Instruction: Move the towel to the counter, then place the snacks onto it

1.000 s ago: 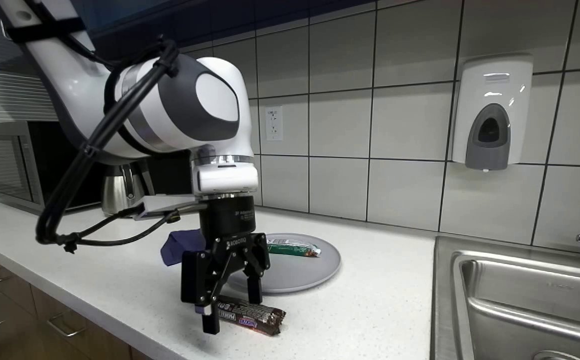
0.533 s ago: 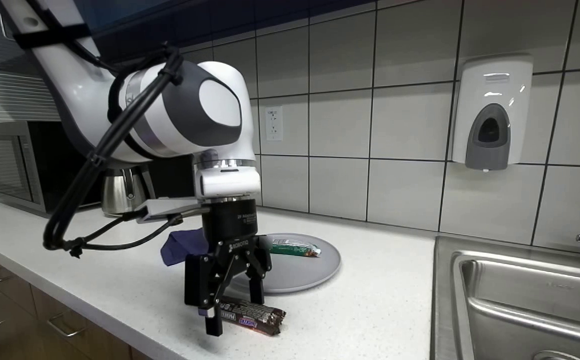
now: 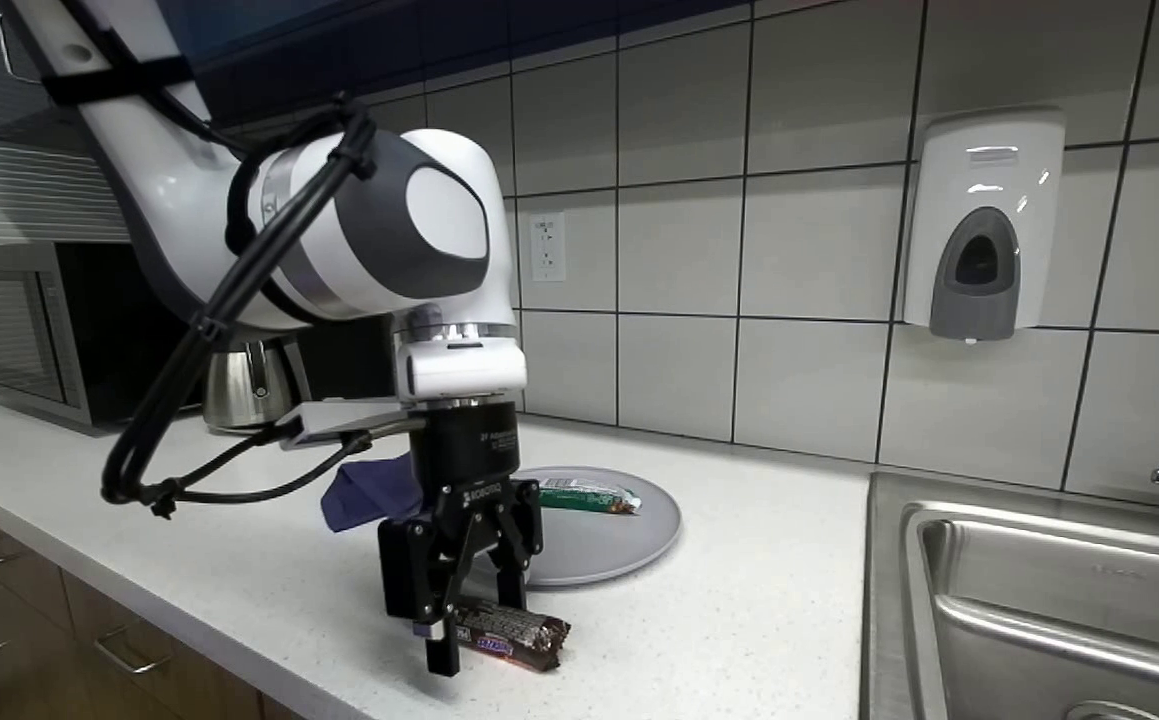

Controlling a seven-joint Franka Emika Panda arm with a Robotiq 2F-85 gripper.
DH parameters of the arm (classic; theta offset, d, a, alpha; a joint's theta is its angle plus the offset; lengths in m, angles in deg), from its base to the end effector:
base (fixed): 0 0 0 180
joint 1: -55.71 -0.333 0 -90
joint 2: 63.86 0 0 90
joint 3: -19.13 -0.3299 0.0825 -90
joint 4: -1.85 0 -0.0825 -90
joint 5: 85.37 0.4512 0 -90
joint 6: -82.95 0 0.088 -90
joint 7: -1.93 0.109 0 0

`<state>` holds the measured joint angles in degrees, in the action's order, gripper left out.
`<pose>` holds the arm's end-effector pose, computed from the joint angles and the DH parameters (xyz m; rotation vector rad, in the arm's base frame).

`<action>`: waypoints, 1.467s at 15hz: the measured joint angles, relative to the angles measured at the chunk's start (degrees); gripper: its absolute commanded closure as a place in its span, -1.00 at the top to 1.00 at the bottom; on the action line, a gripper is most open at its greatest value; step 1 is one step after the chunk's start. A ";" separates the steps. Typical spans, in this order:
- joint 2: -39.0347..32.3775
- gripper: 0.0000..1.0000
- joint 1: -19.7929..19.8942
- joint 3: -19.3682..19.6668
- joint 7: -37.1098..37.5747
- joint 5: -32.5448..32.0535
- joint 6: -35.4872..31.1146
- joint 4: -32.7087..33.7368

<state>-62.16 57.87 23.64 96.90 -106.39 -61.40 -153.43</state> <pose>0.4138 -0.0451 0.1759 2.1616 -1.9296 0.0235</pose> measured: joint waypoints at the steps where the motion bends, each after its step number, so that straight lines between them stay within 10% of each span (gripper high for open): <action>1: -0.11 -0.17 0.00 0.03 0.00 0.00 -0.05 0.08; 7: -0.36 -0.99 0.01 0.14 0.00 0.00 -0.26 0.24; 22: 2.38 -0.92 0.01 -0.09 0.00 0.00 -0.23 0.32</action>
<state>-59.78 57.88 23.55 96.90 -106.39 -61.63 -153.11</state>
